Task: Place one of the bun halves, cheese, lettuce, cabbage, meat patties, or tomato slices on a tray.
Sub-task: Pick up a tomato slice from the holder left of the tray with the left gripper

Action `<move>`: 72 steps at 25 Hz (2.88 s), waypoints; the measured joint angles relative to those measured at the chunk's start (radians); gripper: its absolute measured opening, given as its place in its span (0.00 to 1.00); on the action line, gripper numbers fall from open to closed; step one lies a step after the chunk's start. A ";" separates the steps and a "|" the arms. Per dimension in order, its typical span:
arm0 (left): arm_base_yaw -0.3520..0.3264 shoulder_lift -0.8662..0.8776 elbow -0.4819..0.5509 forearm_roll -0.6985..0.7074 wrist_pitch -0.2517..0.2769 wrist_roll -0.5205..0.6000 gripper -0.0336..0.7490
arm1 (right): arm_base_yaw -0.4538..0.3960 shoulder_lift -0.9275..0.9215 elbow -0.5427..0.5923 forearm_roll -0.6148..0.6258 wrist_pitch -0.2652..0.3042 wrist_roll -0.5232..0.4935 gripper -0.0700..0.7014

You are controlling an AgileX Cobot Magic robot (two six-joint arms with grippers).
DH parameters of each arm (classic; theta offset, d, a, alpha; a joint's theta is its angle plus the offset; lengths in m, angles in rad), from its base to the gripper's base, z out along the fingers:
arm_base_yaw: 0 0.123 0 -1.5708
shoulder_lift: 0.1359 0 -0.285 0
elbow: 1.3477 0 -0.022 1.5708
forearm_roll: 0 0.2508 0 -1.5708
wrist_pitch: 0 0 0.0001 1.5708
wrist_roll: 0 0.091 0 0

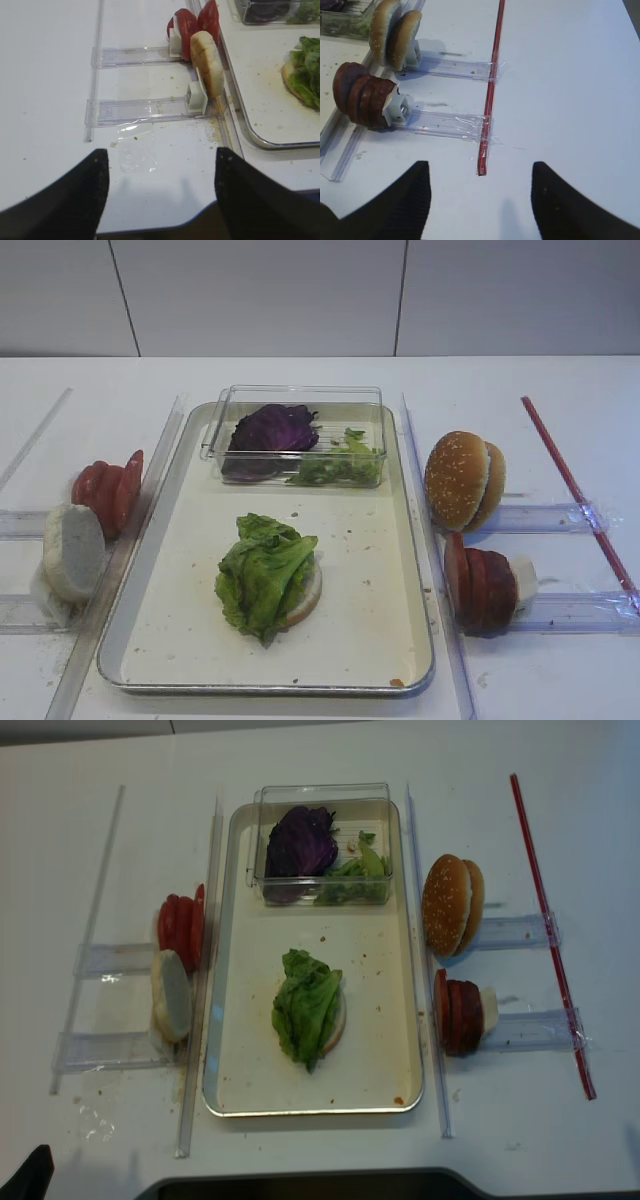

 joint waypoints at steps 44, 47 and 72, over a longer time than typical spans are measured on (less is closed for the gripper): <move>-0.173 0.680 -0.346 -0.009 0.028 -0.030 0.58 | 0.000 0.000 0.000 0.000 0.000 -0.002 0.68; -0.173 0.766 -0.391 -0.009 0.038 -0.028 0.58 | 0.000 0.000 0.000 0.000 0.000 -0.002 0.68; -0.347 1.360 -0.831 -0.071 0.065 -0.004 0.58 | 0.000 0.000 0.001 0.000 0.000 0.000 0.68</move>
